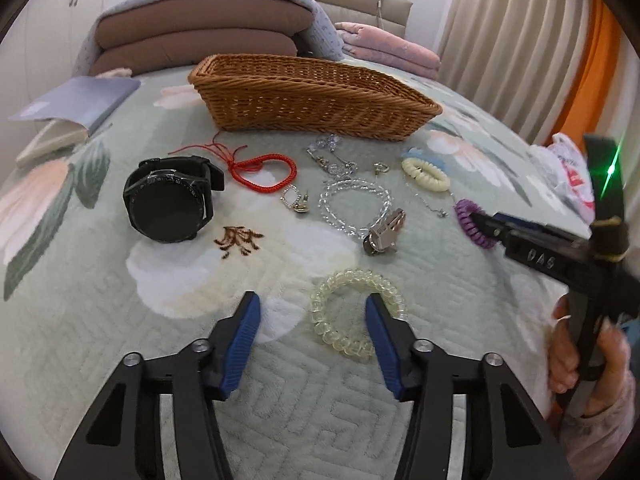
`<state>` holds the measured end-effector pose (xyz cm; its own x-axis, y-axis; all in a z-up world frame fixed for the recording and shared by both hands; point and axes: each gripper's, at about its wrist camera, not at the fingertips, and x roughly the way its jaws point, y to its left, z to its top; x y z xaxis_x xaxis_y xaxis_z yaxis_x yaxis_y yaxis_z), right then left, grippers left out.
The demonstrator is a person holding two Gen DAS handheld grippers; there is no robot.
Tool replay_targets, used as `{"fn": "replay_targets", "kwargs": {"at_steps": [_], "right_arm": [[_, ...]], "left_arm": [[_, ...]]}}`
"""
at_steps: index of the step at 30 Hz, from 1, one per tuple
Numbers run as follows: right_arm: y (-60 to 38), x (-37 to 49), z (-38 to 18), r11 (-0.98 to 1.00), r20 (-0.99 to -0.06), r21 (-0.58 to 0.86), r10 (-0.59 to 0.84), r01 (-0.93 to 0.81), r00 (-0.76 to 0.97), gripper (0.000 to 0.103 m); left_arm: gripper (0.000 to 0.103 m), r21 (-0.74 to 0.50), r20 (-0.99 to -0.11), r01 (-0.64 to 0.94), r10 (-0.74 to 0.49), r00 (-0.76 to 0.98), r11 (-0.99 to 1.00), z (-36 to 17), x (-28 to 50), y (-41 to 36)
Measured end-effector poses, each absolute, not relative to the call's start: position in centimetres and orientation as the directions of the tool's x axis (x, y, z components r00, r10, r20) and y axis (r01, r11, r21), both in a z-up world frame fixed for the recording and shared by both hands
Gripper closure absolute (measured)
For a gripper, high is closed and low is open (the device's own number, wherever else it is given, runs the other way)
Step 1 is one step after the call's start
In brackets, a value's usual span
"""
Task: Organize jewelry
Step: 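Grasp the purple coil hair tie with the right tool while the left grasps the clear bead bracelet, then carry both items into the wicker basket and open both tools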
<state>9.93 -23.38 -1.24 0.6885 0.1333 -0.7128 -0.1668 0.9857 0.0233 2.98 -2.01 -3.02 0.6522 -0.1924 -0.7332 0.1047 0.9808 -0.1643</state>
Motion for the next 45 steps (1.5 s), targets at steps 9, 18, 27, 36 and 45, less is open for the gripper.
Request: {"fn": "replay_targets", "kwargs": {"at_steps": [9,18,27,36,45], "right_arm": [[-23.4,9.5,-1.1,0.981,-0.697,0.044,0.166,-0.189,0.697,0.089],[-23.8,8.2,1.9,0.973,-0.652,0.109,0.226,-0.206,0.724,0.09],[-20.7,14.5,9.9,0.968,-0.54,0.096,0.245,-0.23,0.805,0.09],[-18.0,26.2,8.2,0.973,-0.566,0.174,0.226,-0.154,0.792,0.09],[-17.9,29.2,3.6,0.973,-0.622,0.183,0.224,-0.138,0.751,0.09]], "left_arm": [[0.093,-0.155,-0.705,0.107,-0.186,0.684,0.982,-2.6,2.4,-2.5],[0.093,-0.164,-0.623,0.1,-0.182,0.761,0.981,1.2,2.0,-2.0],[0.093,-0.145,-0.515,0.125,-0.183,0.837,0.981,9.1,9.6,-1.9],[0.093,-0.234,-0.563,0.033,-0.163,0.81,0.972,5.8,22.1,0.5],[0.093,-0.278,-0.574,0.012,-0.176,0.8,0.96,3.5,24.6,1.5]]}}
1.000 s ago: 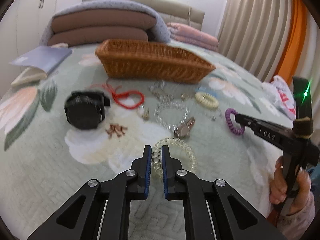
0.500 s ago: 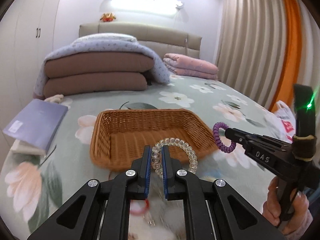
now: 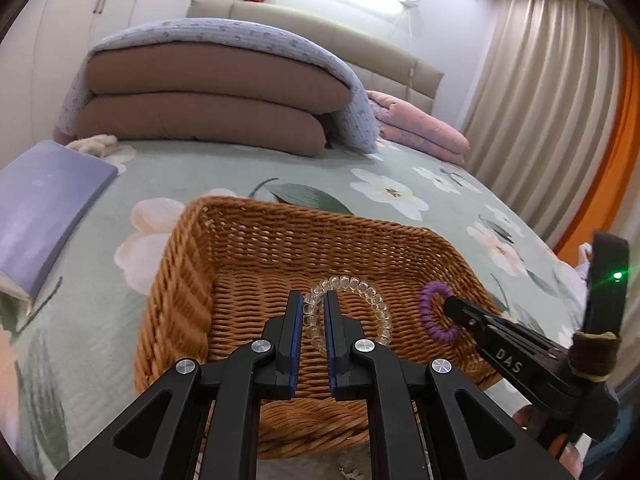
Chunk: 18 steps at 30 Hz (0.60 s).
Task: Organize jewelry
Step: 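Carry both items into the wicker basket and open both tools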
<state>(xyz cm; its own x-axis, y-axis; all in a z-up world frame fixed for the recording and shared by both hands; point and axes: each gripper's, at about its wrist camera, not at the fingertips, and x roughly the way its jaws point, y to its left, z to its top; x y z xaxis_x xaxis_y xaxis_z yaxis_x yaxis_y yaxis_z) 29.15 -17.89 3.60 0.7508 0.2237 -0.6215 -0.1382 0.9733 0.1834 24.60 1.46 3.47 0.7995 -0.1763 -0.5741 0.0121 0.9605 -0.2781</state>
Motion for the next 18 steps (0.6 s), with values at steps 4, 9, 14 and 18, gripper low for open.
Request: {"fn": "replay_targets", "kwargs": {"at_steps": [4,9,14,18], "right_arm": [[-17.9,28.7,3.4,0.968,-0.625,0.208,0.241,-0.14,0.743,0.089],[-18.7,28.0,3.7,0.957,-0.612,0.248,0.273,-0.147,0.742,0.087],[-20.1,26.5,4.7,0.955,-0.614,0.275,0.265,-0.114,0.743,0.083],[-21.3,23.1,7.0,0.958,-0.578,0.255,0.259,-0.13,0.774,0.083]], "left_arm": [[0.092,-0.272,-0.573,-0.011,-0.153,0.805,0.962,3.6,24.2,1.8],[0.075,-0.327,-0.603,-0.032,-0.182,0.777,0.945,2.7,24.5,2.5],[0.075,-0.377,-0.526,0.027,-0.238,0.817,0.926,5.7,21.2,2.9],[0.072,-0.356,-0.473,0.067,-0.242,0.847,0.932,8.5,16.8,3.1]]}}
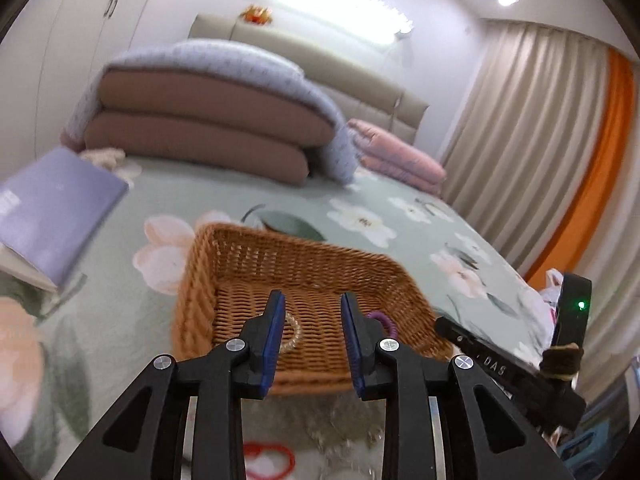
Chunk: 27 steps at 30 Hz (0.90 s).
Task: Organize jewelry
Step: 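Carry both items into the wicker basket and open both tools, then grasp the cream coil hair tie with the right tool while the left grasps the black watch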
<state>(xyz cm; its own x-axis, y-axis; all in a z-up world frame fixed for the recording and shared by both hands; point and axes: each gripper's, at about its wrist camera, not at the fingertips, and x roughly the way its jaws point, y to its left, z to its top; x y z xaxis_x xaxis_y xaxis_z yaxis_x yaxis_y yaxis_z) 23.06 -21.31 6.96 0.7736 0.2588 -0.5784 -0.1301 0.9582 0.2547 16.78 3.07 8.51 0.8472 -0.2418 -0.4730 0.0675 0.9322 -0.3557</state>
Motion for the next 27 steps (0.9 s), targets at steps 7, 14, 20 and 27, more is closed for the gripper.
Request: {"fn": "replay_targets", "kwargs": {"at_steps": [7,14,20,27], "right_arm": [[-23.2,15.0,7.2,0.95,-0.523,0.238,0.3,-0.202,0.798,0.075],[-23.7,11.3,4.2,0.96,-0.481,0.203,0.27,-0.194,0.834,0.073],[-24.3,12.4,2.7,0.958,-0.525,0.231,0.269,-0.169,0.807,0.073],[-24.9,13.7,1.5,0.955,-0.568,0.26,0.273,-0.145,0.776,0.073]], "left_arm": [[0.055,-0.343,-0.422,0.051,-0.203,0.884,0.938,9.1,7.6,6.0],[0.047,-0.403,-0.427,-0.042,-0.146,0.892,0.914,5.1,2.8,10.1],[0.047,-0.461,-0.518,-0.097,-0.179,0.836,0.882,0.6,4.7,12.0],[0.047,-0.554,-0.549,-0.125,-0.249,0.798,0.823,-2.0,6.0,12.9]]}}
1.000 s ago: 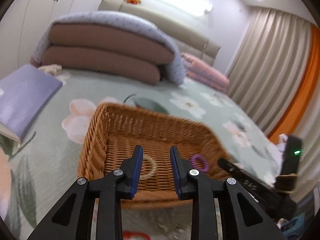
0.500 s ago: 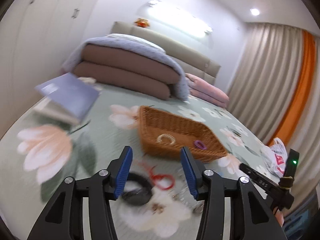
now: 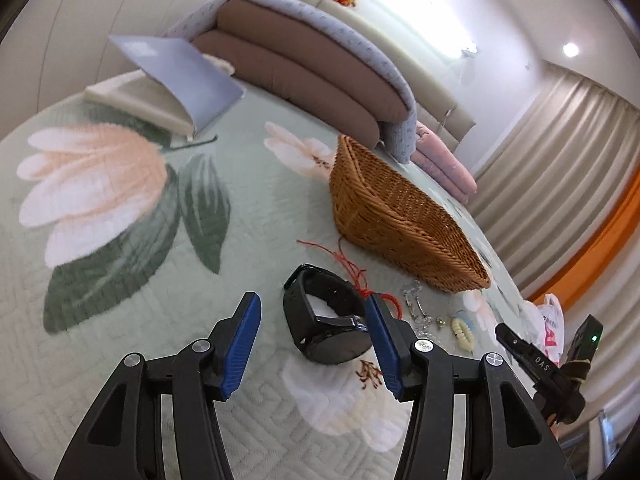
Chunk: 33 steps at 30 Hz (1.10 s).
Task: Organize jewelry
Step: 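Grasp the cream coil hair tie with the right tool while the left grasps the black watch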
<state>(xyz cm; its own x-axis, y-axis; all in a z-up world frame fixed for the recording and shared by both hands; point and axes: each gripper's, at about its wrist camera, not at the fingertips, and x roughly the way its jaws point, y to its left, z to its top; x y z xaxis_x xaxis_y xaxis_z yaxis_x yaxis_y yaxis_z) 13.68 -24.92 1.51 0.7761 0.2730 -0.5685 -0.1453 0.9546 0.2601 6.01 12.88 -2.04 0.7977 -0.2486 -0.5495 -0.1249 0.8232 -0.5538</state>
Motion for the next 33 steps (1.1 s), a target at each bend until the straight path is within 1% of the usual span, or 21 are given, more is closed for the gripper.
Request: {"fn": "replay_targets", "kwargs": {"at_steps": [4,7,10,13,18,19,20,21,23,25,29,33], "right_arm": [[-25.1,13.9,1.3,0.953,-0.577,0.27,0.276,-0.14,0.768,0.073],[-25.1,14.1,1.2,0.954,-0.582,0.266,0.275,-0.141,0.766,0.073],[-24.9,14.2,1.1,0.955,-0.588,0.264,0.272,-0.137,0.761,0.073],[-24.8,14.6,0.9,0.952,-0.597,0.267,0.286,-0.151,0.75,0.073],[-23.2,15.6,0.4,0.968,-0.646,0.192,0.251,-0.164,0.721,0.073],[-23.0,16.0,0.1,0.969,-0.662,0.185,0.244,-0.161,0.709,0.074],[-22.8,16.4,-0.2,0.968,-0.674,0.19,0.25,-0.164,0.695,0.079],[-22.8,16.8,-0.5,0.966,-0.685,0.198,0.258,-0.167,0.681,0.082],[-22.8,17.7,-1.1,0.965,-0.71,0.209,0.262,-0.16,0.653,0.082],[-22.9,17.9,-1.1,0.964,-0.708,0.212,0.266,-0.162,0.654,0.082],[-21.5,17.8,-1.2,0.973,-0.717,0.147,0.229,-0.179,0.659,0.082],[-19.7,17.6,-1.2,0.977,-0.722,0.05,0.177,-0.205,0.668,0.083]], "left_arm": [[0.047,-0.588,-0.542,-0.121,-0.279,0.793,0.8,-2.1,6.9,13.3],[0.047,-0.565,-0.584,-0.122,-0.29,0.758,0.816,-1.8,8.6,12.9],[0.047,-0.586,-0.558,-0.112,-0.299,0.774,0.803,-1.7,8.8,12.9],[0.047,-0.582,-0.576,-0.121,-0.302,0.76,0.804,-2.2,9.1,13.1],[0.051,-0.573,-0.6,-0.132,-0.304,0.74,0.809,-2.8,10.0,12.7],[0.051,-0.563,-0.61,-0.137,-0.298,0.734,0.815,-2.9,10.1,12.5],[0.052,-0.554,-0.619,-0.142,-0.291,0.729,0.82,-3.0,10.3,12.3],[0.055,-0.544,-0.63,-0.155,-0.279,0.725,0.824,-3.2,10.4,12.2],[0.057,-0.56,-0.624,-0.161,-0.285,0.728,0.813,-3.5,10.5,12.4],[0.059,-0.564,-0.629,-0.169,-0.287,0.723,0.809,-3.7,10.6,12.7],[0.06,-0.554,-0.634,-0.164,-0.286,0.718,0.816,-3.6,10.6,12.4],[0.06,-0.58,-0.629,-0.166,-0.309,0.713,0.798,-3.8,10.2,12.6]]}}
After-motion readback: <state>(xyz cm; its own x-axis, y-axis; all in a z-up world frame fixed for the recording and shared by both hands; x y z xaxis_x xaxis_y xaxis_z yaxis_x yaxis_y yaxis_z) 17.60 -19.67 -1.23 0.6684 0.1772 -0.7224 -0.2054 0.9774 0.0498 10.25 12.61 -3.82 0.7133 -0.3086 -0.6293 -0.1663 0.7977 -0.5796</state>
